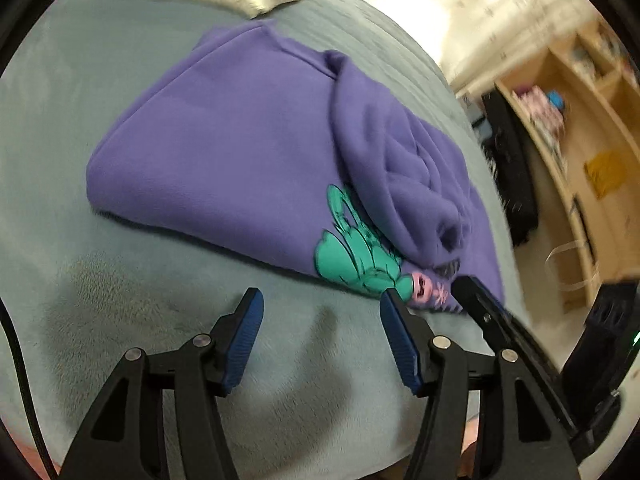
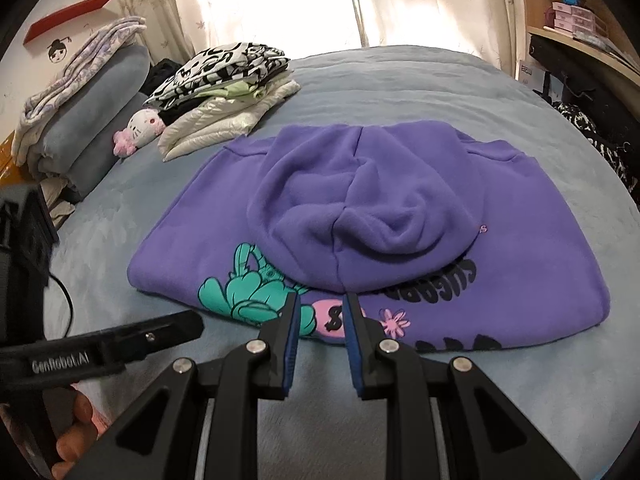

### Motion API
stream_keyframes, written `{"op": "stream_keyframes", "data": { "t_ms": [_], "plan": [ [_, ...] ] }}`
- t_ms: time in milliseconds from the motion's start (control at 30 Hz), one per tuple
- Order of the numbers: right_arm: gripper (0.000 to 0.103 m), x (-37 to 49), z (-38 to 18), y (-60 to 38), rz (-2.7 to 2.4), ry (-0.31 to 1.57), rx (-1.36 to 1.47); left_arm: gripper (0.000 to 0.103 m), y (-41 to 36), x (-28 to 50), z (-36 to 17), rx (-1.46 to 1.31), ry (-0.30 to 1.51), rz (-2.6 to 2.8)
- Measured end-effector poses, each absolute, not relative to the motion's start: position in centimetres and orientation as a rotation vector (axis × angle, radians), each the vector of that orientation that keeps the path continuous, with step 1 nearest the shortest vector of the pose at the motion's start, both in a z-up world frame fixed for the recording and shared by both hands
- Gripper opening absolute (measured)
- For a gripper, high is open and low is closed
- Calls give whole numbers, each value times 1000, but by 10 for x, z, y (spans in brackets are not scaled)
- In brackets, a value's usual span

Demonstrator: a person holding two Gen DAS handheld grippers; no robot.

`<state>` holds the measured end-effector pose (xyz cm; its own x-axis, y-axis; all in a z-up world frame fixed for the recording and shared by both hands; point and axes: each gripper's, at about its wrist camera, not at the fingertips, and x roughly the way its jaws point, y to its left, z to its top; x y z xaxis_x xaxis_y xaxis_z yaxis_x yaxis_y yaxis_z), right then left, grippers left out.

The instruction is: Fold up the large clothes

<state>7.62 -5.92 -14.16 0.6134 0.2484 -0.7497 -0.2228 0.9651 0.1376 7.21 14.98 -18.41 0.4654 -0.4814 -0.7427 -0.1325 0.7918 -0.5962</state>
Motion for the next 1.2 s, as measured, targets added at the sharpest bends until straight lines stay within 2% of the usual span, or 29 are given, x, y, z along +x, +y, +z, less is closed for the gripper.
{"op": "stream_keyframes", "data": {
  "t_ms": [100, 300, 633, 667, 733, 767, 800, 933, 1067, 1200],
  "plan": [
    [21, 81, -139, -61, 264, 850, 38, 67, 163, 79, -198, -754, 1079, -242],
    [21, 95, -136, -65, 254, 829, 36, 68, 184, 101, -224, -901, 1037, -246],
    [21, 139, -127, -64, 222, 783, 8, 66, 194, 158, -238, -924, 989, -192],
    [21, 144, -128, -63, 215, 783, 7, 64, 191, 161, -235, -901, 975, -178],
    [21, 155, -133, -60, 221, 787, 2, 44, 190, 166, -226, -845, 944, -143],
    [21, 159, -137, -57, 228, 796, -2, 29, 184, 169, -218, -770, 918, -115],
    [21, 162, -141, -55, 231, 807, -5, 24, 183, 168, -211, -725, 897, -113],
    [22, 176, -177, -45, 237, 922, -26, 18, 146, 164, -166, -437, 755, -118],
    [22, 172, -182, -50, 234, 895, 1, 17, 97, 158, -122, -214, 627, -169],
    [21, 168, -183, -69, 253, 894, 109, 17, 64, 156, -92, -108, 574, -241]
  ]
}}
